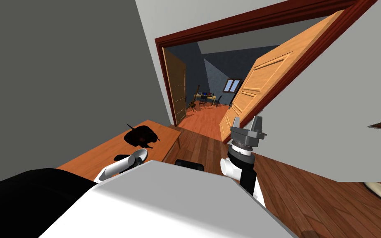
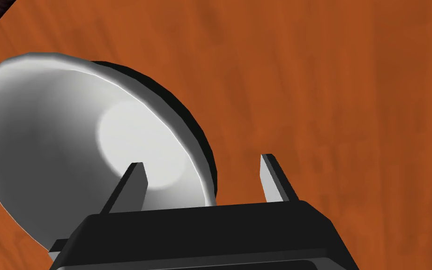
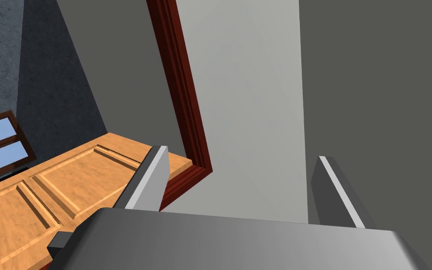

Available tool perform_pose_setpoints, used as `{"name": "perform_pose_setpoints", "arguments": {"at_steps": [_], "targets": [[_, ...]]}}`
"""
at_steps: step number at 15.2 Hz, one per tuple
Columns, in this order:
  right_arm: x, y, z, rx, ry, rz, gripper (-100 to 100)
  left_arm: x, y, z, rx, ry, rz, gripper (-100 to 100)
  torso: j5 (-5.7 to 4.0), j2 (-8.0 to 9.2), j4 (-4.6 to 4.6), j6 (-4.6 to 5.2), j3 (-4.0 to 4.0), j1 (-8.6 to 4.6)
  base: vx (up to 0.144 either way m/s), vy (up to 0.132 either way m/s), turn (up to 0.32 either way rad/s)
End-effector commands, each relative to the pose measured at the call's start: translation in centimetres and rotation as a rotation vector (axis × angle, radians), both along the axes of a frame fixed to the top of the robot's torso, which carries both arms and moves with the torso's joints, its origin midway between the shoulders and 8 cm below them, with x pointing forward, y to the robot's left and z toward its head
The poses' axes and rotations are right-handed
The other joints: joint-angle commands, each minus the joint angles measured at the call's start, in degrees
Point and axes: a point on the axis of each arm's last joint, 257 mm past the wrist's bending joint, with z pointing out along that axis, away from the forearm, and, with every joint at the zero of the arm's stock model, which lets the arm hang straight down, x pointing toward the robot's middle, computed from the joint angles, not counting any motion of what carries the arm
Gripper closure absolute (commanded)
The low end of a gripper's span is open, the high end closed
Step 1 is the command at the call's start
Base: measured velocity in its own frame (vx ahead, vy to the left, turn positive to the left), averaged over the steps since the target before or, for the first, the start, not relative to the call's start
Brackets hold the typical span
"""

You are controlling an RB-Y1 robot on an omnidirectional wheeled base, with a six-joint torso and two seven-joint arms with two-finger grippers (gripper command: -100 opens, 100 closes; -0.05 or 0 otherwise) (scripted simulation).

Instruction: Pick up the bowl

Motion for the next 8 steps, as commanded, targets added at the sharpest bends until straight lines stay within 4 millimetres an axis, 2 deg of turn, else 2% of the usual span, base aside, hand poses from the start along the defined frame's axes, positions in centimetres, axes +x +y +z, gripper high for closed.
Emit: {"name": "perform_pose_setpoints", "arguments": {"at_steps": [1, 4, 8], "targets": [[0.0, 0.0, 0.0, 0.0, 0.0, 0.0, 0, 0.0, 0.0, 0.0, 0.0, 0.0, 0.0, 100, 0.0, 0.0, 0.0, 0.0, 0.0, 0.0, 0.0, 0.0, 0.0], [0.0, 0.0, 0.0, 0.0, 0.0, 0.0, 0, 0.0, -0.1, 0.0, -0.002, 0.0, 0.001, 100, -0.02, -0.06, -0.02, 0.03, -0.04, 0.0, 0.0, 0.0, 0.0], [0.0, 0.0, 0.0, 0.0, 0.0, 0.0, 0, -0.5, -0.2, 1.3, -0.002, 0.002, -0.009, 100, -0.09, -0.15, -0.03, 0.01, -0.08, -0.08, 0.025, -0.008, 0.047]]}}
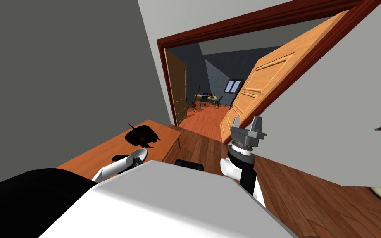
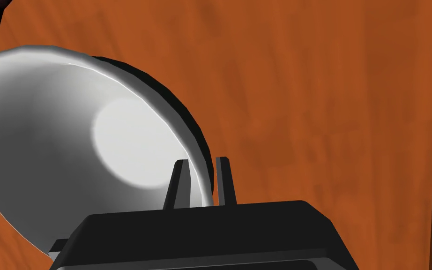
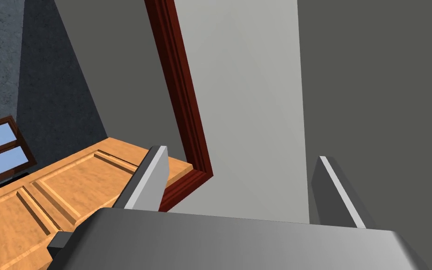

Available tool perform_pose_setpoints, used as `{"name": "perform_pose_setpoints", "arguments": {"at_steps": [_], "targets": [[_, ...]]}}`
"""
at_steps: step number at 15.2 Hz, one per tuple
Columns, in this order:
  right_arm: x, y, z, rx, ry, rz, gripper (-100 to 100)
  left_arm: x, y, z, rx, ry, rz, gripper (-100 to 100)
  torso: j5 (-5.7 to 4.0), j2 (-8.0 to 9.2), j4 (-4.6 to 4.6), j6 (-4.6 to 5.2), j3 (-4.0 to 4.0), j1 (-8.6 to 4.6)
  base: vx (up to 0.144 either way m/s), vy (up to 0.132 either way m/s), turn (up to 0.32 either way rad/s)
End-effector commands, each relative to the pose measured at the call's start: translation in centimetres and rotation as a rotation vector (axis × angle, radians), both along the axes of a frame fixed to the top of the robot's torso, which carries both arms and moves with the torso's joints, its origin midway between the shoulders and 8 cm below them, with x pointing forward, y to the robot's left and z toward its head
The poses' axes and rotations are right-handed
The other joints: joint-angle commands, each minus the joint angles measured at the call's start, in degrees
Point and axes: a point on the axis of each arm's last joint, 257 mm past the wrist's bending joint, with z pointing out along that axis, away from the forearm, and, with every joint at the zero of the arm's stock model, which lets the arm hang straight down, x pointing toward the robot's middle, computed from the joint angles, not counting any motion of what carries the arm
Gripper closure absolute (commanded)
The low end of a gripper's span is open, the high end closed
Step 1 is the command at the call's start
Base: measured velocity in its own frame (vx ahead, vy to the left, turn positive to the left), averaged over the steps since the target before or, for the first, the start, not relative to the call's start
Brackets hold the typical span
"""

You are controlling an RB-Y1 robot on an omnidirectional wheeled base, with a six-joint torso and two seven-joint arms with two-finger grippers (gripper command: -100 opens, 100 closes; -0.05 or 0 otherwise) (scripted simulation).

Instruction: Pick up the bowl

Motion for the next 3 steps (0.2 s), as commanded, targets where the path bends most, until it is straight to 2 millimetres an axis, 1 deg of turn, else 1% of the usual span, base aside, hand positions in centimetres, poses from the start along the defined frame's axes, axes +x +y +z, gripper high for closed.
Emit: {"name": "perform_pose_setpoints", "arguments": {"at_steps": [1, 2, 3], "targets": [[0.0, 0.0, 0.0, 0.0, 0.0, 0.0, 0, -0.3, -0.15, 0.72, -0.001, 0.001, -0.007, 100, 0.0, 0.0, 0.0, 0.0, 0.0, 0.0, 0.035, -0.014, 0.027], [0.0, 0.0, 0.0, 0.0, 0.0, 0.0, 0, -0.4, -0.19, 0.94, -0.002, 0.002, -0.009, 100, -0.02, -0.02, 0.0, 0.0, -0.01, -0.02, 0.033, -0.007, 0.034], [0.0, 0.0, 0.0, 0.0, 0.0, 0.0, 0, -0.25, -0.06, 0.56, -0.001, 0.001, -0.005, 100, -0.03, -0.02, 0.0, 0.0, -0.01, -0.02, 0.019, -0.002, 0.016]]}}
